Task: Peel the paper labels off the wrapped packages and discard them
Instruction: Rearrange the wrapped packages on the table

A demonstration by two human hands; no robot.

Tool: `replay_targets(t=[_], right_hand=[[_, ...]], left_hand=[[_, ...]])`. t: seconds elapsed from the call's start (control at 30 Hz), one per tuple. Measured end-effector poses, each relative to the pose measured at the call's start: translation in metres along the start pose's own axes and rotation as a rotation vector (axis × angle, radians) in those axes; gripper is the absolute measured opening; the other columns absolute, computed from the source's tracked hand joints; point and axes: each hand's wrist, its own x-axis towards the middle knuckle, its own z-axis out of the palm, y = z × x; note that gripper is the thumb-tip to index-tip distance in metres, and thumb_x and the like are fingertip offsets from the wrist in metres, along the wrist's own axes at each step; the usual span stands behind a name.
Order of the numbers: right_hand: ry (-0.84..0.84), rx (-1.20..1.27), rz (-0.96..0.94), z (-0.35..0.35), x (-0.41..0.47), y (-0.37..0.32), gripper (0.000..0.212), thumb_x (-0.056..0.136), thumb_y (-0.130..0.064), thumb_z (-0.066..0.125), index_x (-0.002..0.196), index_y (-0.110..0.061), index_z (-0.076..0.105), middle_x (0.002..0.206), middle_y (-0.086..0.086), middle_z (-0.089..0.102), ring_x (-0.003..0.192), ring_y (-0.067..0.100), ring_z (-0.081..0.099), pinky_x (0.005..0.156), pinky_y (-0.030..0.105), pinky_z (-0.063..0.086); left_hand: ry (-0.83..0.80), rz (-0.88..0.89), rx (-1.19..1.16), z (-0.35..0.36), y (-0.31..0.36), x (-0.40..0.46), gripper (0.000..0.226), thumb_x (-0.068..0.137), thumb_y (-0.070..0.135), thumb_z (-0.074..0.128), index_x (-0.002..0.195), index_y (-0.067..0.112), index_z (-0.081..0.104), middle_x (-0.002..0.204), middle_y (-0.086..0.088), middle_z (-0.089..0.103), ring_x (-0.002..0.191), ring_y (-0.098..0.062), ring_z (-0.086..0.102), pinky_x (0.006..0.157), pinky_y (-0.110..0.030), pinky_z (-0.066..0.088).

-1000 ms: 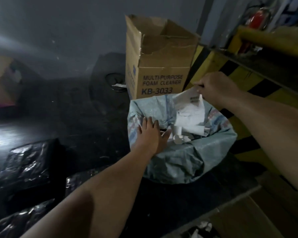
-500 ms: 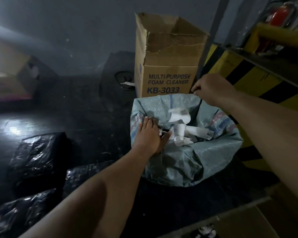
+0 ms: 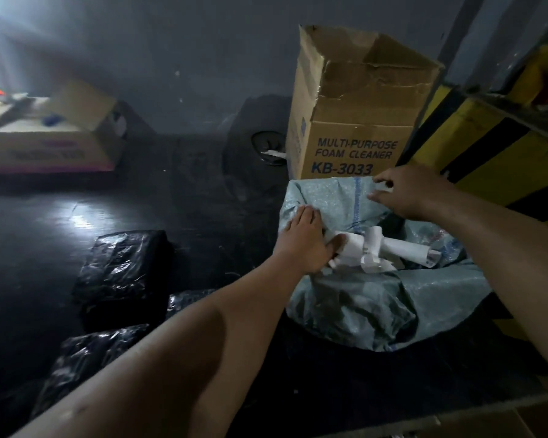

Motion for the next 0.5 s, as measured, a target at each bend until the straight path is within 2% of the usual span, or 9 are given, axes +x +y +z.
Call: replay_targets(t=[0.1, 0.27, 0.4, 0.5], right_hand=[[-0.027, 0.02, -0.062, 0.02, 0.008, -0.036, 0.061, 0.088, -0.056, 0.058, 0.138, -0.021, 0.052, 0.143, 0.01, 0.052, 0.126, 0.03, 0.051, 0.101, 0.039, 0.043], [-0.08, 0.045, -0.245, 0.067, 0.017, -0.135, 0.062, 0.088, -0.054, 0.059, 0.139, -0.02, 0.051, 0.145, 0.01, 0.048, 0.132, 0.029, 0.046, 0.104, 0.037, 0.039], [-0.165, 0.07, -0.329, 0.115, 0.019, -0.231, 0.064, 0.088, -0.057, 0.057, 0.142, -0.025, 0.047, 0.144, 0.009, 0.043, 0.129, 0.029, 0.047, 0.102, 0.038, 0.042], [-0.219, 0.11, -0.36, 0.153, 0.018, -0.297, 0.065, 0.087, -0.06, 0.056, 0.142, -0.028, 0.045, 0.147, 0.007, 0.041, 0.13, 0.028, 0.046, 0.103, 0.039, 0.042]], left_hand=[[0.054, -0.039, 0.027, -0.026, -0.044, -0.016, 0.089, 0.097, 0.067, 0.037, 0.16, 0.009, 0.012, 0.168, -0.009, 0.008, 0.155, -0.023, 0.001, 0.124, -0.045, 0.011], [0.128, -0.275, 0.124, -0.068, -0.163, -0.082, 0.089, 0.096, 0.069, 0.039, 0.16, 0.011, 0.016, 0.168, -0.012, 0.012, 0.154, -0.027, 0.012, 0.122, -0.046, 0.018], [0.111, -0.479, 0.171, -0.088, -0.265, -0.153, 0.087, 0.095, 0.069, 0.039, 0.159, 0.013, 0.018, 0.167, -0.012, 0.014, 0.153, -0.028, 0.014, 0.122, -0.045, 0.02], [0.065, -0.568, 0.186, -0.096, -0.329, -0.208, 0.087, 0.095, 0.07, 0.036, 0.16, 0.017, 0.015, 0.168, -0.01, 0.012, 0.154, -0.024, 0.011, 0.123, -0.045, 0.018]])
